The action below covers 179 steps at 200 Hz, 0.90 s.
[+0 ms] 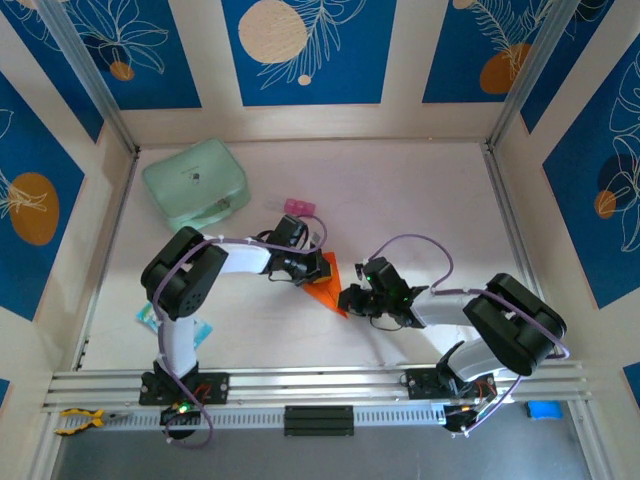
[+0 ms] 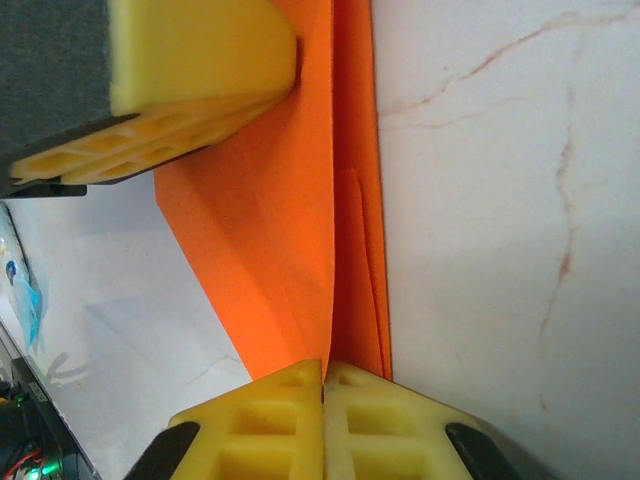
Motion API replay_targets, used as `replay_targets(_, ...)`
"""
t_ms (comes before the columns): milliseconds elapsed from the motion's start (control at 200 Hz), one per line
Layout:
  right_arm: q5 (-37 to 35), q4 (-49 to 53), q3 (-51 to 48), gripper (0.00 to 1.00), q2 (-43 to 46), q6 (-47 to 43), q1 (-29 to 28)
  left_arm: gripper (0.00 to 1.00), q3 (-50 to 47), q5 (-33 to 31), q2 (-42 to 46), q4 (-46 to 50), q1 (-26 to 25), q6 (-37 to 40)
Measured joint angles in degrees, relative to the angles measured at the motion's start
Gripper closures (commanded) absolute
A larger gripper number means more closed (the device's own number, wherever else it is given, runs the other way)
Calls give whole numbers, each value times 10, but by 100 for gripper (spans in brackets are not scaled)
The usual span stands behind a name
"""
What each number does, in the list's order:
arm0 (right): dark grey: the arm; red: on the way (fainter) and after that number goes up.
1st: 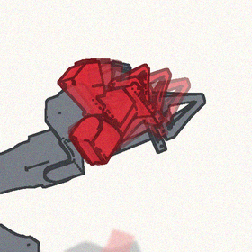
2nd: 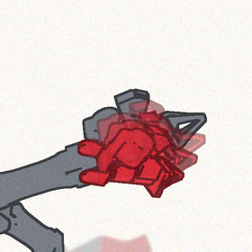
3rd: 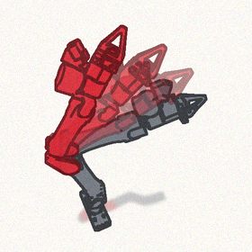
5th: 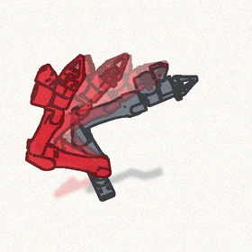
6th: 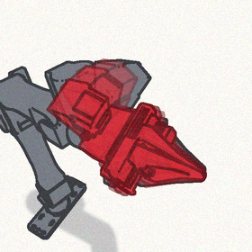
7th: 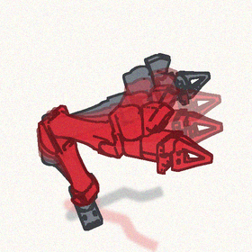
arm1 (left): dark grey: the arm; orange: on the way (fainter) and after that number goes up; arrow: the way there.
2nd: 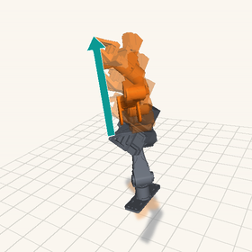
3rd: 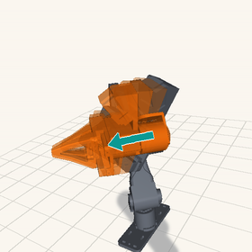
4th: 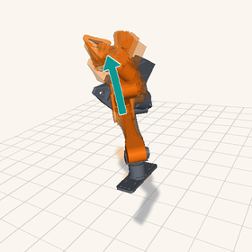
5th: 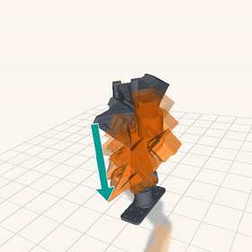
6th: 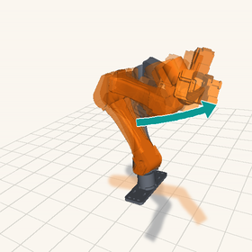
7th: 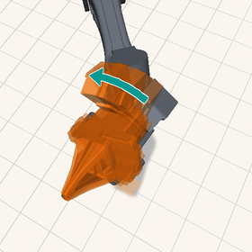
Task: Fold a paper plane with a square sheet of paper (pick it up from the middle)
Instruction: Fourth fold the wing at the center of the table.
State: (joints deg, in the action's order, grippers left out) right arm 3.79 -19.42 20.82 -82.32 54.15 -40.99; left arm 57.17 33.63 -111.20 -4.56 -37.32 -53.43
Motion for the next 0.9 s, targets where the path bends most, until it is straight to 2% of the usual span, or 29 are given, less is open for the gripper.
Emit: replay_targets(895, 25, -11, -5, 94, -5, 10, 10, 83, -5, 8, 1, -23, -12, 0)
